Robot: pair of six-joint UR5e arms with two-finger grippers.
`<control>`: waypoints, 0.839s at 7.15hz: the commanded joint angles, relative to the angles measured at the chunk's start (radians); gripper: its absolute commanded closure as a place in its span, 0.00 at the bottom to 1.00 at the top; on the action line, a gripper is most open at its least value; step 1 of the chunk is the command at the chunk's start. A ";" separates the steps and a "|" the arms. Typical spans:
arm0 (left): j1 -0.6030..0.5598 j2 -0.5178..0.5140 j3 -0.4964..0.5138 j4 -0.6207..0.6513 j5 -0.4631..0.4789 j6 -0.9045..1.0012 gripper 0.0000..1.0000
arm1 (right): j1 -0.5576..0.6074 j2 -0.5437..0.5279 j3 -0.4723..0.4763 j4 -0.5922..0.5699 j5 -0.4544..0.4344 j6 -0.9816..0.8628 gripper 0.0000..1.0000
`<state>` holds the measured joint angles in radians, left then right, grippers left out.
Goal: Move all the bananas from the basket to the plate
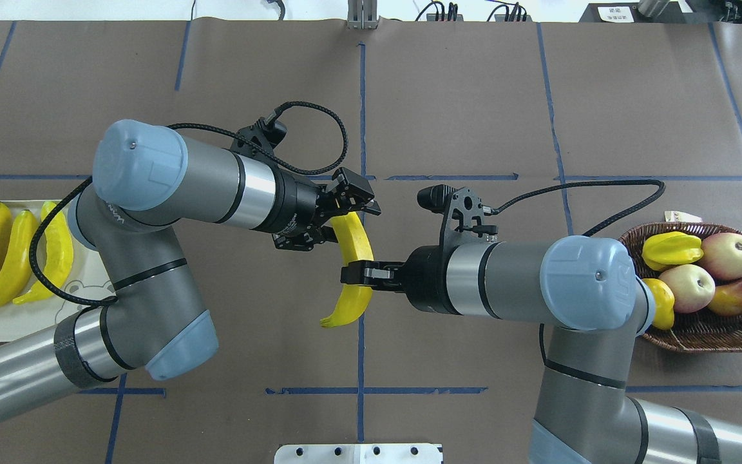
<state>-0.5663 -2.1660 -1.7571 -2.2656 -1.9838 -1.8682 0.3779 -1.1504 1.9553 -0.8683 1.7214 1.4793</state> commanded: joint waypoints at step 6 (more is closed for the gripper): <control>-0.029 0.030 -0.002 0.033 -0.093 0.015 1.00 | 0.012 -0.015 0.051 -0.030 0.013 -0.001 0.00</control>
<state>-0.5751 -2.1525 -1.7594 -2.2528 -2.0314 -1.8536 0.3862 -1.1625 1.9885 -0.8769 1.7320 1.4793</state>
